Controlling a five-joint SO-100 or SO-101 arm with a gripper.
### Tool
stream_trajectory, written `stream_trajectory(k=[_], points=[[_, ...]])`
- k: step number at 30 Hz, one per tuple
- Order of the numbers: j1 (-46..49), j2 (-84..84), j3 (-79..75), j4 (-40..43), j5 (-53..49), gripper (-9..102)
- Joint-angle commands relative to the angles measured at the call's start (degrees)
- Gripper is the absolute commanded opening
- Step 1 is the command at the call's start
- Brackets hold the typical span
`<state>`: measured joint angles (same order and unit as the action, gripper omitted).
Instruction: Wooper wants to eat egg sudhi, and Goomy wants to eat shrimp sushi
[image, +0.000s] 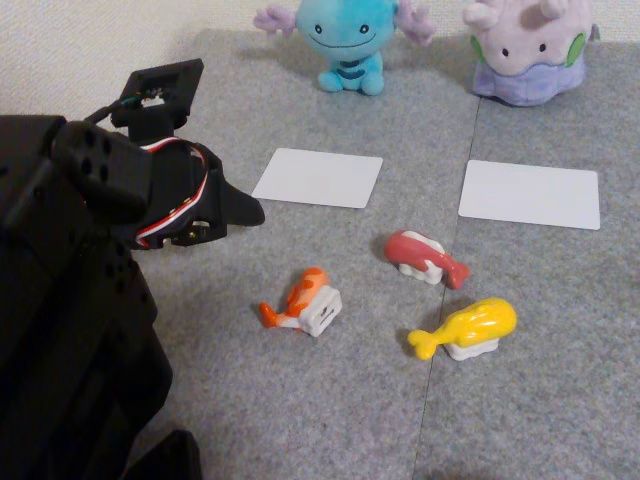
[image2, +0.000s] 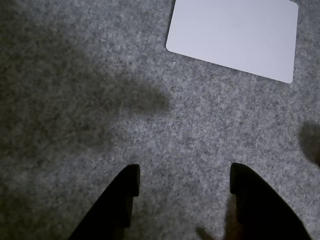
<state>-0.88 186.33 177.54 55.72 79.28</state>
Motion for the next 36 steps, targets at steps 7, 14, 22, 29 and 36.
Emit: stream_trajectory(k=[7,14,22,29,36], points=[[0.35,1.05,0.88,-8.44,0.09,22],[0.35,1.05,0.88,-8.79,0.53,22],[9.93,1.05,-2.99,-10.02,2.02,23],[21.71,0.18,-17.31,-0.26,-2.29,30],[27.33,0.0,-28.83,10.72,-6.06,32]])
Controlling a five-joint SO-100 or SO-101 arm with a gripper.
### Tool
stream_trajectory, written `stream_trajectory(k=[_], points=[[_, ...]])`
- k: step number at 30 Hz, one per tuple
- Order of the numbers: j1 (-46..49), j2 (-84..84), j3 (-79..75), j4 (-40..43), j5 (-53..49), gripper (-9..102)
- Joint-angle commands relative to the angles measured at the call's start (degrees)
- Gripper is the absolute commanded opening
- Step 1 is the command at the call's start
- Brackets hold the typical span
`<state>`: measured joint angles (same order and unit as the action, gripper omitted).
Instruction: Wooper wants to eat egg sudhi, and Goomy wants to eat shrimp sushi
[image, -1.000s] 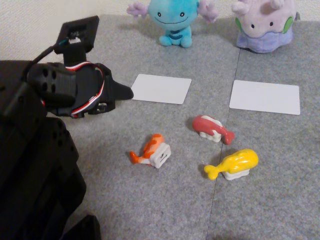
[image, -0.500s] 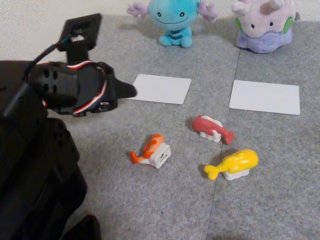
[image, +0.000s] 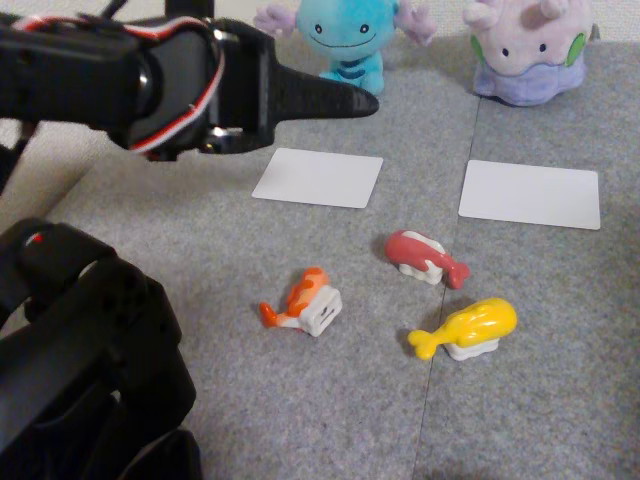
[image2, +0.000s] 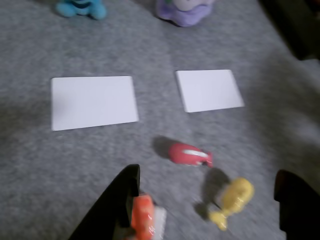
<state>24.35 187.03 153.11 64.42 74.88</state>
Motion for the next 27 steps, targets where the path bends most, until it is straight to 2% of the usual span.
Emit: stream_trajectory(k=[1,8,16,20,27], points=[[3.6,-0.7,-5.1,2.81,-2.64,32],[12.48,-6.24,-6.68,4.13,-6.86,33],[17.75,-36.21,-6.86,2.29,-7.03,33],[18.11,-47.02,-6.86,-1.67,-8.17,33],[24.87,-50.01,-7.73,-5.27,-12.66,32]])
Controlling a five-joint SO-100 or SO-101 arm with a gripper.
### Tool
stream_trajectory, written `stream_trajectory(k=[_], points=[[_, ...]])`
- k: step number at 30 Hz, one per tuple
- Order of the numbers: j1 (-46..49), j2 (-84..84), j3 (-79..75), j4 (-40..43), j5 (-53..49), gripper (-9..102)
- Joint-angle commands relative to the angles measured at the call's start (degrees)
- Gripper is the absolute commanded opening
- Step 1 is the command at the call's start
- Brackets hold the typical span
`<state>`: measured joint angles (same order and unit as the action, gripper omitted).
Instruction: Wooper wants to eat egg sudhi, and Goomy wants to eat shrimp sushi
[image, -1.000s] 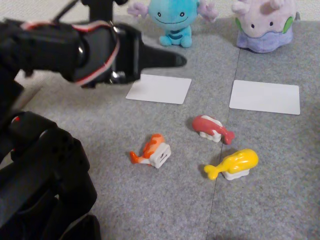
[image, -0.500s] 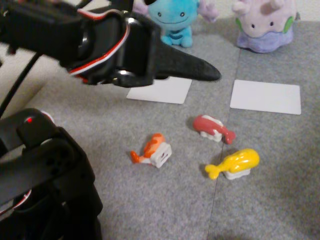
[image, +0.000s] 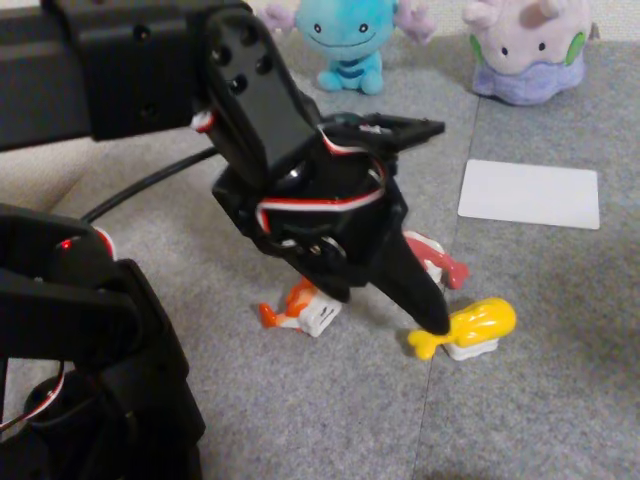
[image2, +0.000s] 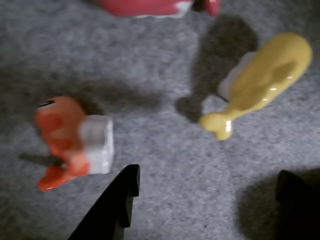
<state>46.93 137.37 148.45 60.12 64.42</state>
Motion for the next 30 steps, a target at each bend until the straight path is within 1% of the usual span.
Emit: stream_trajectory(k=[1,4,6,11,15,18,22,25,30], points=[[4.13,-0.79,-4.39,-0.88,-3.08,32],[8.79,-1.23,-9.58,-0.53,-4.39,32],[9.4,-1.23,-12.13,0.18,-4.48,32],[8.35,-2.46,-12.83,0.18,-4.13,32],[6.24,-9.05,-13.36,-0.26,-3.08,32],[5.01,-16.08,-13.45,-1.85,-1.58,32],[3.87,-22.68,-13.45,-6.94,0.18,32],[3.87,-24.7,-13.45,-10.02,0.44,32],[3.96,-25.4,-13.45,-12.39,0.35,31]])
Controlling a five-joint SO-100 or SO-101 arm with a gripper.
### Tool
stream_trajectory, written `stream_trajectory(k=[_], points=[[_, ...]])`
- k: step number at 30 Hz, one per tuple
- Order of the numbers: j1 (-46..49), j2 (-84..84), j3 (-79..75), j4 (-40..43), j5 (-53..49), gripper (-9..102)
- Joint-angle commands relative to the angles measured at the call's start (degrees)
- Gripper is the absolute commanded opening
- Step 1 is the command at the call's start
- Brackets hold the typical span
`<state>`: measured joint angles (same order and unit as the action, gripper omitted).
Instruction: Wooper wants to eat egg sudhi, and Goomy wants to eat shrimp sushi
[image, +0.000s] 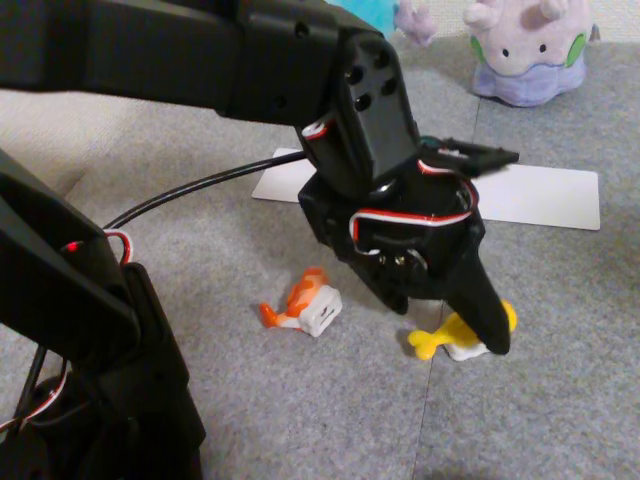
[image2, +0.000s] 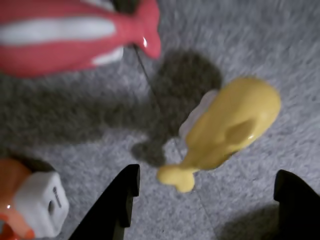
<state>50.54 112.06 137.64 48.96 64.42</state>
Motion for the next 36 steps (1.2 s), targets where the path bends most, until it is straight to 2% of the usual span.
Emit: stream_trajectory(k=[1,6,36], points=[[0.53,-0.09,-2.64,-1.85,0.35,31],[0.35,-0.26,-2.72,-3.6,0.35,25],[1.14,-4.31,-2.64,-7.29,0.35,25]])
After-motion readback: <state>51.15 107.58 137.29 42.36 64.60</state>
